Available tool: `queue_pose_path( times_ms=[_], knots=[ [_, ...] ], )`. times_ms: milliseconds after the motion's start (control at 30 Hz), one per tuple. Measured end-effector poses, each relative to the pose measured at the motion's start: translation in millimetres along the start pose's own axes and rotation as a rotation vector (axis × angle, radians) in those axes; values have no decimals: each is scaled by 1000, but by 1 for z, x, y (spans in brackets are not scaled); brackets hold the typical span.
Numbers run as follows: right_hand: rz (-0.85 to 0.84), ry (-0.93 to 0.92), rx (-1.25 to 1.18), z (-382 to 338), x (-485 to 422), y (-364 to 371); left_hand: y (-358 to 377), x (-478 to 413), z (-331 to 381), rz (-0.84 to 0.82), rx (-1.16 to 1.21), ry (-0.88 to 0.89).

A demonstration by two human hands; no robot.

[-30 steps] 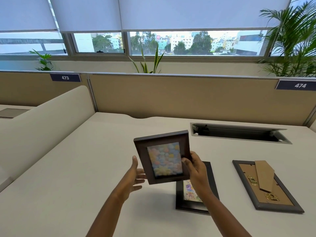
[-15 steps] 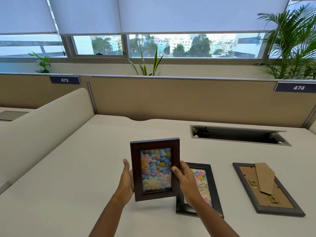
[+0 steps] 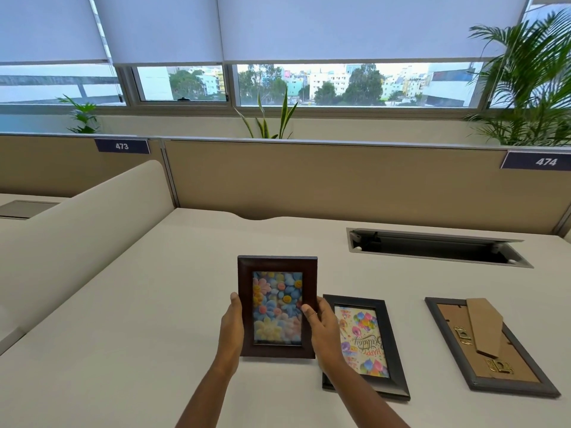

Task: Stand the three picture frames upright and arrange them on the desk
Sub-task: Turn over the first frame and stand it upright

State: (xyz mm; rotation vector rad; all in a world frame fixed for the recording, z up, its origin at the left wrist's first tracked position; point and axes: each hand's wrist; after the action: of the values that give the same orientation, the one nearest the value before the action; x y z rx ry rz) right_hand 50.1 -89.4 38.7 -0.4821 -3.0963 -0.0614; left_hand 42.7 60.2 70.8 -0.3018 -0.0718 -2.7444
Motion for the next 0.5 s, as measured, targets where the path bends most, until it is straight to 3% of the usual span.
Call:
queue_pose_path(
  times_ms=[500],
  knots=[
    [-90, 17, 30, -2, 14, -5, 0, 5, -17, 134, -85, 99]
  ],
)
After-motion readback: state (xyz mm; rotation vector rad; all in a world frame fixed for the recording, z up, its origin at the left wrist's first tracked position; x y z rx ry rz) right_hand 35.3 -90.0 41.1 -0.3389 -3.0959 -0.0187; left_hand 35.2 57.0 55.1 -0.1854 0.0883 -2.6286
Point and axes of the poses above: each hand's wrist, its own x-axis away from the middle knuckle, its own y-axis out of the palm, z = x × y, and after that the axes turned 8 degrees about z, right-handed
